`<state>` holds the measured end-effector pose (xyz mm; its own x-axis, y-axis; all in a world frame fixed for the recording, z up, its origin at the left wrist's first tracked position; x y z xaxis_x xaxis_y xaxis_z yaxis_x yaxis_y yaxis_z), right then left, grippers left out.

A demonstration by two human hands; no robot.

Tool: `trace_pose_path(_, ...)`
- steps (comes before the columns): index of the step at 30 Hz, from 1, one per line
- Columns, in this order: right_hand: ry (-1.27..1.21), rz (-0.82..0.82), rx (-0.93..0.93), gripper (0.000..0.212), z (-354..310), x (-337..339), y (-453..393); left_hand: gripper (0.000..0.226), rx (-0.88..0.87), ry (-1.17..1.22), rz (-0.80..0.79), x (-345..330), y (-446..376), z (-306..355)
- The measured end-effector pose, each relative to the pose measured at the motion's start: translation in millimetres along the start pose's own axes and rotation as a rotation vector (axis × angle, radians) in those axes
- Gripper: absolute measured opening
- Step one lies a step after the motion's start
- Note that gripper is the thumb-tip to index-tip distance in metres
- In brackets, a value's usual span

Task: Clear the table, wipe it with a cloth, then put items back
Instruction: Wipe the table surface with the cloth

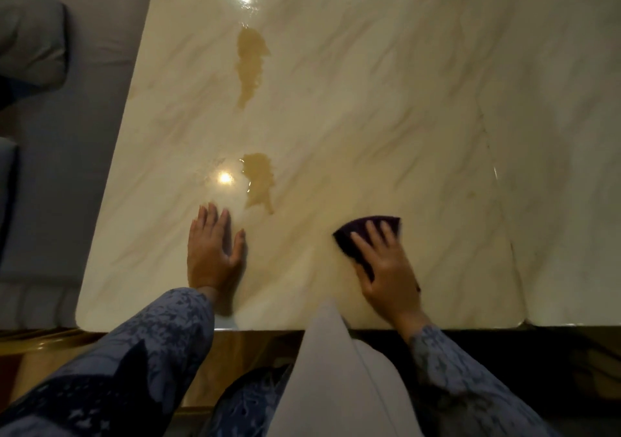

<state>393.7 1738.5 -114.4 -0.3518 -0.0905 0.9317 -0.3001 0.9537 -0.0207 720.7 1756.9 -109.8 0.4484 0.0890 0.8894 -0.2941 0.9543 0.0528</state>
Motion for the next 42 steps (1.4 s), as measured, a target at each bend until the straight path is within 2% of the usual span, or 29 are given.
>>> trace_pose_path(2, 0.024, 0.084, -0.144, 0.053, 54, 22, 16, 0.065, -0.019, -0.035, -0.016, -3, 2, 0)
trace_pose_path(6, 0.060, 0.182, -0.551, 0.057, 146, 56, 22, 0.067, -0.021, -0.092, -0.081, -10, -6, -2)
trace_pose_path(9, 0.071, 0.219, -0.773, 0.057, 165, 61, 13, 0.063, -0.032, -0.102, -0.127, -14, -10, -7)
trace_pose_path(11, 0.047, 0.220, -0.807, 0.054, 149, 57, 5, 0.063, -0.005, -0.120, -0.146, -13, -9, -10)
trace_pose_path(13, 0.049, 0.179, -0.716, 0.054, 117, 43, -13, 0.061, 0.038, -0.103, -0.144, -14, -9, -7)
trace_pose_path(16, 0.069, 0.116, -0.422, 0.056, 42, 19, -26, 0.059, 0.072, -0.084, -0.130, -17, 11, 3)
trace_pose_path(20, 0.097, -0.035, -0.019, 0.055, -47, -16, 13, 0.059, 0.011, -0.090, -0.112, -21, 56, 7)
trace_pose_path(22, 0.079, -0.069, 0.123, 0.054, -58, -22, 36, 0.059, -0.010, -0.074, -0.114, -20, 70, 3)
trace_pose_path(25, 0.051, -0.057, 0.123, 0.053, -25, -10, 61, 0.060, -0.046, -0.068, -0.127, -19, 78, -1)
trace_pose_path(28, 0.023, -0.001, -0.033, 0.055, 40, 17, 72, 0.062, -0.068, -0.073, -0.148, -17, 77, -4)
trace_pose_path(33, 0.005, 0.131, -0.417, 0.049, 142, 58, 96, 0.074, -0.153, -0.078, -0.192, -14, 79, -9)
trace_pose_path(36, 0.014, 0.195, -0.580, 0.052, 151, 65, 100, 0.075, -0.216, -0.116, -0.187, -5, 76, -20)
trace_pose_path(38, 0.009, 0.206, -0.713, 0.051, 138, 56, 94, 0.070, -0.130, -0.110, -0.132, 13, 65, -52)
trace_pose_path(42, -0.032, 0.225, -0.913, 0.052, 101, 41, 93, 0.067, 0.199, -0.114, 0.006, 48, 53, -124)
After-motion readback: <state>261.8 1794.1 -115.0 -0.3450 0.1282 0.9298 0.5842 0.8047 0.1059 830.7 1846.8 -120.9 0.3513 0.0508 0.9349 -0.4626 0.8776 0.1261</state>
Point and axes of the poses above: each hand's wrist, its own y-axis away from the middle knuckle, its own x-axis out of the back of the hand, z = x × y, the point moved 9 cm from there along -y, towards the middle knuckle, and after that the axes turned 2 degrees about y, right-handed, at the moved point
